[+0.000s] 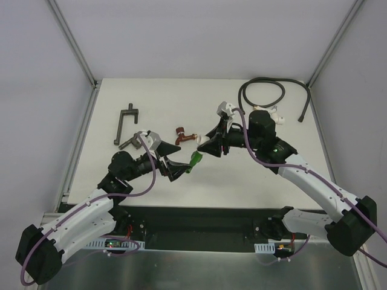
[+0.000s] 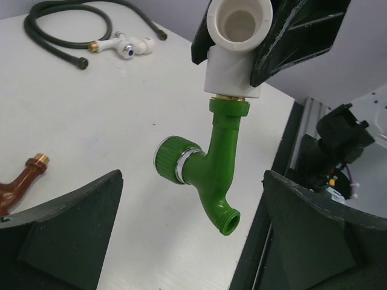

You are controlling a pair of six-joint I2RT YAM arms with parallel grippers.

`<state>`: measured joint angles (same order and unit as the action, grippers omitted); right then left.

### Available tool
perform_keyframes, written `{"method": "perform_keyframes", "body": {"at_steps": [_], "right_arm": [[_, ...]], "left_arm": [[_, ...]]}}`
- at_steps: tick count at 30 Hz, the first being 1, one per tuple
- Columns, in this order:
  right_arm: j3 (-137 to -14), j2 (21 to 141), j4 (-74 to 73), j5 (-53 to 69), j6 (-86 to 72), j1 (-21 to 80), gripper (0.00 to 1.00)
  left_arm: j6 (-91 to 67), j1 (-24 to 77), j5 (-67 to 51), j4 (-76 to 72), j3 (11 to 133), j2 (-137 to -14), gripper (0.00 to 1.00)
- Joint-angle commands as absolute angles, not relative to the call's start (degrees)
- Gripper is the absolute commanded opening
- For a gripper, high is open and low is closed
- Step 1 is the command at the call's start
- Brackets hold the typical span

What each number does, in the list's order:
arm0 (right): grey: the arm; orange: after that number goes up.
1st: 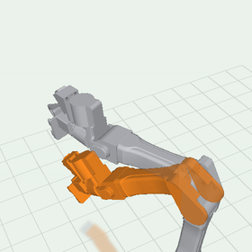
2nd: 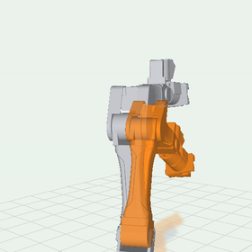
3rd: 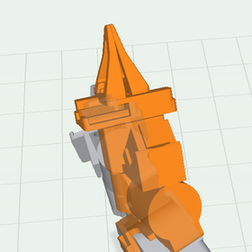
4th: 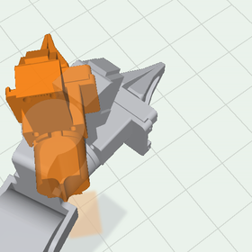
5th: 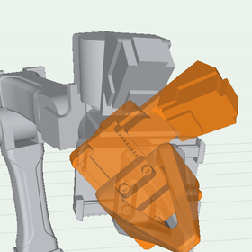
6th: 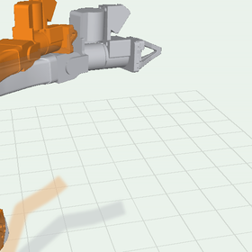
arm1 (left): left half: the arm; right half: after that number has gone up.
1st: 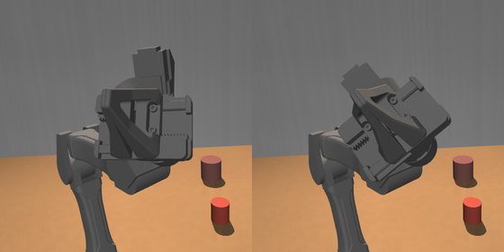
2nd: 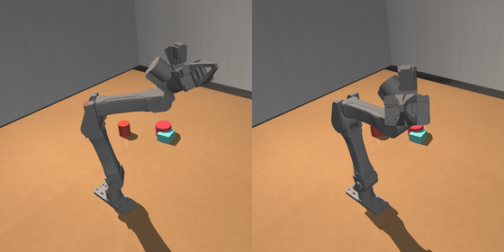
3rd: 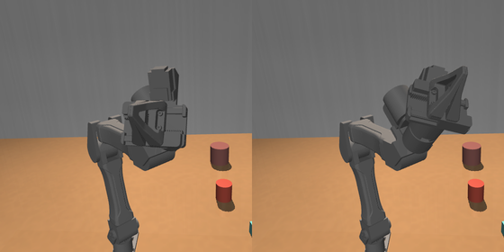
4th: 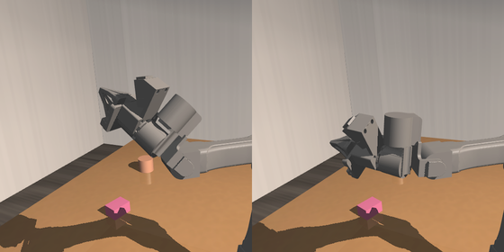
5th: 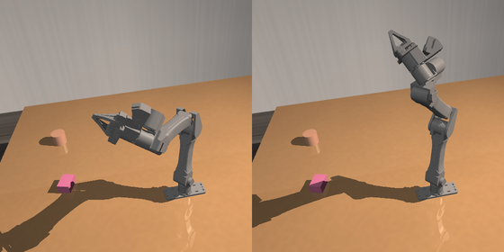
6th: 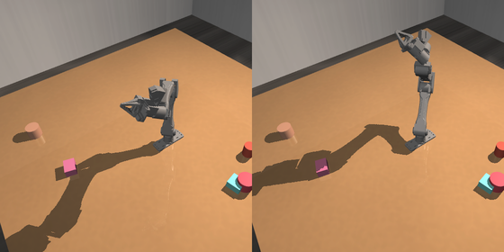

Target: Install the water faucets

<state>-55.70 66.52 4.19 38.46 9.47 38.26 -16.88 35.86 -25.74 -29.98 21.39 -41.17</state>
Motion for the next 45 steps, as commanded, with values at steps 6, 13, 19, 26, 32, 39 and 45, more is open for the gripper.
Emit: {"method": "perform_keyframes", "body": {"at_steps": [6, 13, 19, 26, 32, 39, 45], "right_arm": [[-53.53, 60.47, 10.63, 56.15, 19.33, 37.97, 0.02], [-52.47, 58.19, 10.98, 63.1, 21.8, 38.14, 0.02], [-52.38, 57.22, 11.16, 63.46, 23.03, 40.08, 0.02], [-52.91, 58.71, 11.07, 63.46, 23.38, 41.31, 0.02], [-53.44, 59.94, 11.07, 62.84, 23.38, 41.84, 0.02], [-53.79, 60.73, 11.07, 62.67, 23.73, 42.71, 0.02], [-53.61, 60.38, 10.9, 61.09, 23.73, 42.71, 0.02]], "left_arm": [[-19.51, 34.1, -48.86, -44.65, 20.48, -44.21, 0.99], [-18.55, 34.1, -52.56, -45.44, 21.79, -47.98, 0.99], [-20.73, 34.1, -57.38, -49.29, 24.17, -54.65, 0.99], [-32.42, 34.72, -63.81, -67.84, 25.4, -63.36, 0.98], [-32.87, 37.44, -64.07, -68.64, 26.89, -66.97, 0.88], [-33.48, 39.11, -64.6, -69.96, 28.12, -69.34, 0.75], [-34.19, 39.11, -64.6, -70.4, 27.6, -69.08, 0.4]]}}
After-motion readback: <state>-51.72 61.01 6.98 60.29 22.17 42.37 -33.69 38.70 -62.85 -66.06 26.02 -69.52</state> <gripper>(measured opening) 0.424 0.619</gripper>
